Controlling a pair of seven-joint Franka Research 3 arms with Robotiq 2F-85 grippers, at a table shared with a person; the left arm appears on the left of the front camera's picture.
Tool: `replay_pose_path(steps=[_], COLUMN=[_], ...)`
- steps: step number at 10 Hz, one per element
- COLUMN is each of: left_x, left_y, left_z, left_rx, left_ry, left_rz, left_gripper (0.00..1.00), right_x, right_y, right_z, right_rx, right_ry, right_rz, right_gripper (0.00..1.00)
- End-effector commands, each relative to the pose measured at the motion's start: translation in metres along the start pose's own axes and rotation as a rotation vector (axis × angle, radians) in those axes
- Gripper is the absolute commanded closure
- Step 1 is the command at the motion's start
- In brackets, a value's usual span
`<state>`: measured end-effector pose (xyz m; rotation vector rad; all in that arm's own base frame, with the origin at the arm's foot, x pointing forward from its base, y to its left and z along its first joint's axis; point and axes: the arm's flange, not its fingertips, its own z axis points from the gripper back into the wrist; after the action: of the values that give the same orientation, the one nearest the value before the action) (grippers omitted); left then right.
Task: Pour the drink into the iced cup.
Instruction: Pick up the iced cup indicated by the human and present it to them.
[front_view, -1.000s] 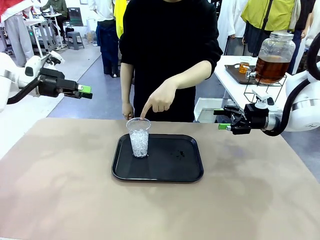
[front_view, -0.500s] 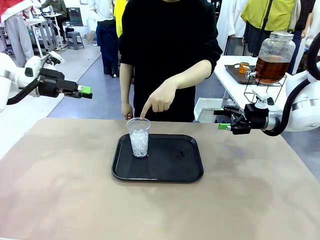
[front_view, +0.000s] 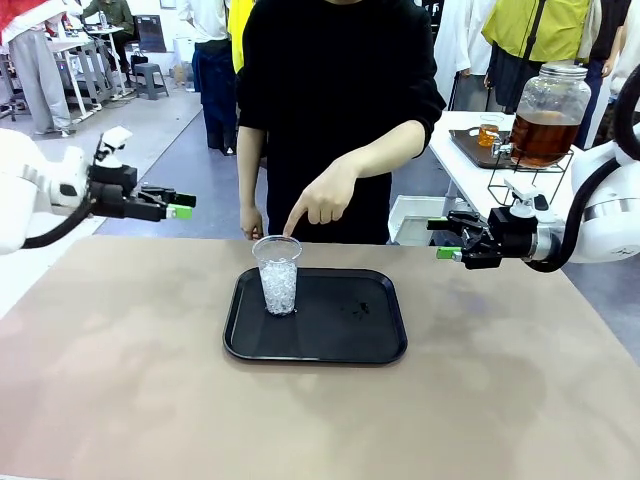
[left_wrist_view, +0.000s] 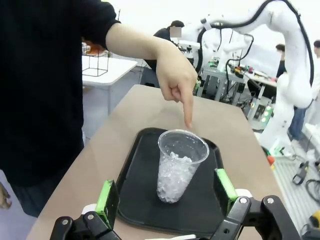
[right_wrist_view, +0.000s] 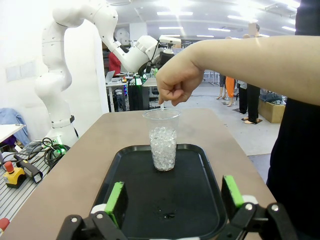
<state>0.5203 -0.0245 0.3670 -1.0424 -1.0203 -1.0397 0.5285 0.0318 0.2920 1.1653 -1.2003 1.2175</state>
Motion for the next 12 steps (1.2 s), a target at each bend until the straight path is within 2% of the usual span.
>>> replay_pose_path(steps=[1,4,5,6,11,12], left_x=[-0.016,-0.038,-0.039,-0.031,-0.035,-0.041], left_y=[-0.013,-0.021,-0.022,-0.02,-0.019,-0.016], left_z=[-0.016,-0.028,-0.029,-0.029,-0.029,-0.033], left_rx=[-0.001,-0.123,-0.144,-0.078,-0.092,-0.056], left_ry=[-0.031,-0.014,-0.02,-0.005,-0.002,0.004], left_rz=[-0.106,-0.169,-0.154,-0.142,-0.148,-0.206], left_gripper=[0.0,0.0,0.0,0.0,0.0,0.0], right_x=[0.004,0.004,0.004,0.004,0.004,0.004], right_y=[-0.005,-0.005,-0.005,-0.005,-0.005,-0.005], right_z=[-0.002,-0.002,-0.002,-0.002,-0.002,-0.002], right_rx=[0.002,0.002,0.002,0.002,0.002,0.002], right_ry=[0.008,0.008,0.008,0.008,0.008,0.008], right_rz=[-0.001,-0.001,-0.001,-0.001,-0.001,-0.001], right_gripper=[0.0,0.0,0.0,0.0,0.0,0.0])
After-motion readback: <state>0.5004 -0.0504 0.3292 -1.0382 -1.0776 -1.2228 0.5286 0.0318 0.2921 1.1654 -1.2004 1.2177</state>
